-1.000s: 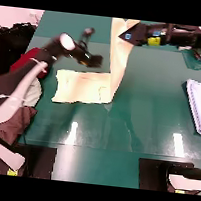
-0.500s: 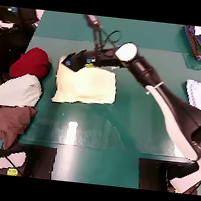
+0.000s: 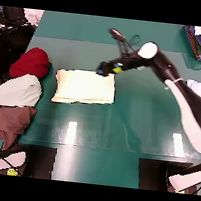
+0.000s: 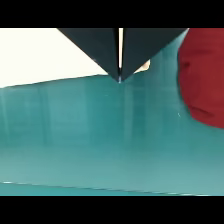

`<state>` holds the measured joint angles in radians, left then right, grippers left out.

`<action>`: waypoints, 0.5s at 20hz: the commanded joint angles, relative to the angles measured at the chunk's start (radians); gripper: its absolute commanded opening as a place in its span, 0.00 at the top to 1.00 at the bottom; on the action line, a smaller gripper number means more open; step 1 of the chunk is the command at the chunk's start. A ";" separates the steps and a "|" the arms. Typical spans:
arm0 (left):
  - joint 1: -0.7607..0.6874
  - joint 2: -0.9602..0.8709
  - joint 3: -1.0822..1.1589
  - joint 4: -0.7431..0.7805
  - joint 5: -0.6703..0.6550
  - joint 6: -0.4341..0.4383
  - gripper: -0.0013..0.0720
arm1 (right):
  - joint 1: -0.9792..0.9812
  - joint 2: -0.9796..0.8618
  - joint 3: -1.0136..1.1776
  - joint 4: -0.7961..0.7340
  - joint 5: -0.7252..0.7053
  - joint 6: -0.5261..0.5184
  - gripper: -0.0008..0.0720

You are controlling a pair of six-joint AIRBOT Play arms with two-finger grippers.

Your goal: Fold the shirts.

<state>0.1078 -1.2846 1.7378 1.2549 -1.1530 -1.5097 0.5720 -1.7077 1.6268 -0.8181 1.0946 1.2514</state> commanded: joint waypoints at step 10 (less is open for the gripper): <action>-0.002 -0.006 0.000 -0.041 -0.008 0.000 0.95 | -0.156 -0.172 -0.207 0.306 0.010 0.048 0.13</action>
<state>0.1066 -1.2888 1.7378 1.2232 -1.1568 -1.5101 0.3775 -1.7966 1.3556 -0.5785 1.0798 1.3022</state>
